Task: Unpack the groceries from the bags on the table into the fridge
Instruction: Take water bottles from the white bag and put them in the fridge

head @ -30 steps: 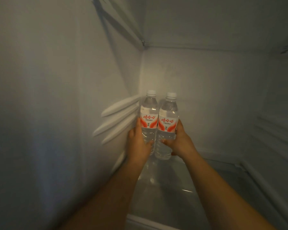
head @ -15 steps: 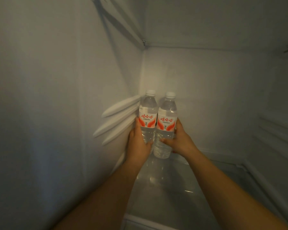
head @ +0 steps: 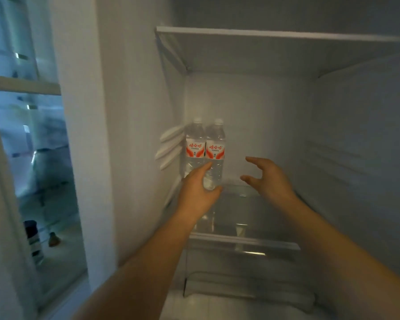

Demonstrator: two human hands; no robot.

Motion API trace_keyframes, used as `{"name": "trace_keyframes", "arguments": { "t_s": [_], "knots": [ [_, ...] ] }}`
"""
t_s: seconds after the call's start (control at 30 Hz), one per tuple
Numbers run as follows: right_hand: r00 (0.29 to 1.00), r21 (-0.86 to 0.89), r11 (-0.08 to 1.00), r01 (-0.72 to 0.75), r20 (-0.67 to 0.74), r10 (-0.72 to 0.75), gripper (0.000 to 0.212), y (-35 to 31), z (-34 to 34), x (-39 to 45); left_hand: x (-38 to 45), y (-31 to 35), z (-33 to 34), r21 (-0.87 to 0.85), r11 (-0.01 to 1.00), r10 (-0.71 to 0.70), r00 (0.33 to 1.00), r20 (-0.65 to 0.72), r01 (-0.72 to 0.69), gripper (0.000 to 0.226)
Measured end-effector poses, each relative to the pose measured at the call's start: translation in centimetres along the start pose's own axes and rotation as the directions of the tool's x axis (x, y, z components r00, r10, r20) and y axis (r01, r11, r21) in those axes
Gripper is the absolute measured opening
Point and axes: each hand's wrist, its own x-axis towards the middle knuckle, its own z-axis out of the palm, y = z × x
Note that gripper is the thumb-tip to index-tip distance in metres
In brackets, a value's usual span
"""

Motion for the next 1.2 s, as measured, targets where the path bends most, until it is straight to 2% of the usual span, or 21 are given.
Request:
{"name": "trace_keyframes", "arguments": {
  "t_s": [0.27,0.43,0.57,0.67,0.8,1.0,1.1,1.2],
  "knots": [
    [0.998,-0.149,0.988,-0.048,-0.057,0.04,0.056,-3.8,-4.3,-12.8,-9.1,3.2,-3.4,0.066,0.976,0.189,0.957,0.22,-0.208,0.065],
    [0.988,-0.257,0.954,-0.151,-0.076,0.136,0.059,-7.0,-6.1,-24.4,-17.4,4.4,-5.4,0.146,0.91,0.295,0.853,0.431,-0.388,0.065],
    [0.969,-0.305,0.92,-0.248,-0.056,0.242,0.059,-8.2,-6.7,-34.4,-25.4,4.6,-5.8,0.13,0.91,0.271,0.802,0.532,-0.394,0.061],
    [0.939,-0.352,0.875,-0.332,-0.038,0.341,0.059,-8.7,-7.9,-41.4,-31.2,4.9,-5.4,0.093,0.894,0.304,0.747,0.591,-0.437,0.06],
    [0.895,-0.416,0.801,-0.43,-0.077,0.44,0.06,-9.4,-10.1,-49.6,-37.1,6.0,-4.0,0.016,0.869,0.356,0.647,0.674,-0.495,0.06],
    [0.776,-0.456,0.655,-0.602,-0.143,0.614,0.059,-9.7,-15.0,-62.4,-46.3,9.9,-0.7,-0.162,0.783,0.479,0.417,0.773,-0.6,0.06],
    [0.711,-0.466,0.575,-0.672,-0.192,0.676,0.059,-9.3,-17.6,-69.1,-51.0,12.9,1.9,-0.24,0.742,0.508,0.291,0.811,-0.626,0.058],
    [0.654,-0.466,0.51,-0.723,-0.223,0.723,0.059,-8.9,-20.8,-75.8,-56.4,16.5,4.8,-0.299,0.715,0.522,0.198,0.83,-0.632,0.057]
  ]
}}
